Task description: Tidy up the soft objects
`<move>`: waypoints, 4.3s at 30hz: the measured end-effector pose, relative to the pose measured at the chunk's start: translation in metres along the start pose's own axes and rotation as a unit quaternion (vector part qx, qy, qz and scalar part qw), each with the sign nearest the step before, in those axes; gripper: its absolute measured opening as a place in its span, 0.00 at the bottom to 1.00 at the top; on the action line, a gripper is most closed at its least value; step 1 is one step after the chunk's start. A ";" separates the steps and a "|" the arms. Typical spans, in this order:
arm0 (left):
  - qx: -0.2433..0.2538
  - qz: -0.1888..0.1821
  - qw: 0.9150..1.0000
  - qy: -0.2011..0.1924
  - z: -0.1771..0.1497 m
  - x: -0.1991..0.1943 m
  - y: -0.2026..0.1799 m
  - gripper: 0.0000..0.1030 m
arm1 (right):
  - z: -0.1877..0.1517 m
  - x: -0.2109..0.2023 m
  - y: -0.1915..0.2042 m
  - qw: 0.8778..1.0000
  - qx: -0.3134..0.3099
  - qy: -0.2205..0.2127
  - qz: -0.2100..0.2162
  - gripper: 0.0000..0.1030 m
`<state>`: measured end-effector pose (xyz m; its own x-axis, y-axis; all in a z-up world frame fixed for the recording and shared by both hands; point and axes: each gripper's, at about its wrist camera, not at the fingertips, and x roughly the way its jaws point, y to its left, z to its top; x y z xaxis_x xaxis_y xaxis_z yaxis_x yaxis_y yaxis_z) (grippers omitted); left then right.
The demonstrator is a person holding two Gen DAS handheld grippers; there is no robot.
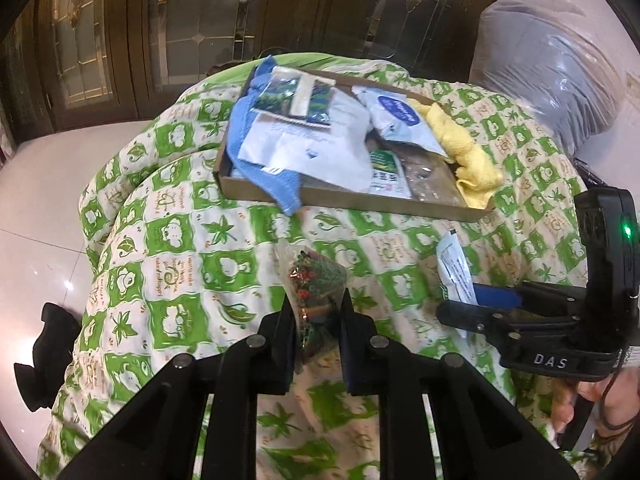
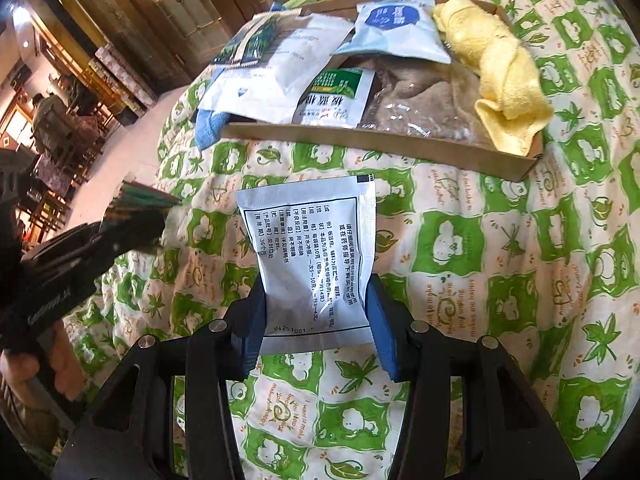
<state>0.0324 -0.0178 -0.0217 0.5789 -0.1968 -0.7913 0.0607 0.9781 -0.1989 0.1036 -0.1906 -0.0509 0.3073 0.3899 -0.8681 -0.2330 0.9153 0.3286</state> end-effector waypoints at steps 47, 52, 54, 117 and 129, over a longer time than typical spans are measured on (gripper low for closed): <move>0.102 0.085 0.990 -0.052 0.069 0.030 -0.057 0.16 | 0.002 -0.034 -0.034 0.996 0.077 -0.041 0.015 0.45; 0.101 0.079 0.990 -0.058 0.076 0.033 -0.054 0.16 | 0.005 -0.033 -0.033 0.996 0.075 -0.040 0.012 0.45; 0.102 0.077 0.990 -0.061 0.079 0.033 -0.053 0.16 | 0.006 -0.032 -0.032 0.996 0.076 -0.038 0.011 0.45; 0.064 0.157 0.983 -0.076 0.111 0.042 -0.041 0.79 | 0.037 -0.038 -0.031 0.983 0.081 -0.145 -0.075 0.83; 0.047 0.192 0.977 -0.080 0.063 -0.003 -0.049 0.80 | -0.007 -0.056 -0.024 0.982 0.093 -0.144 -0.078 0.83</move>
<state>0.0790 -0.0612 0.0266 0.6927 0.1915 -0.6953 -0.1159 0.9811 0.1547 0.0855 -0.2351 -0.0131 0.5810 0.2306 -0.7806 0.0027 0.9585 0.2852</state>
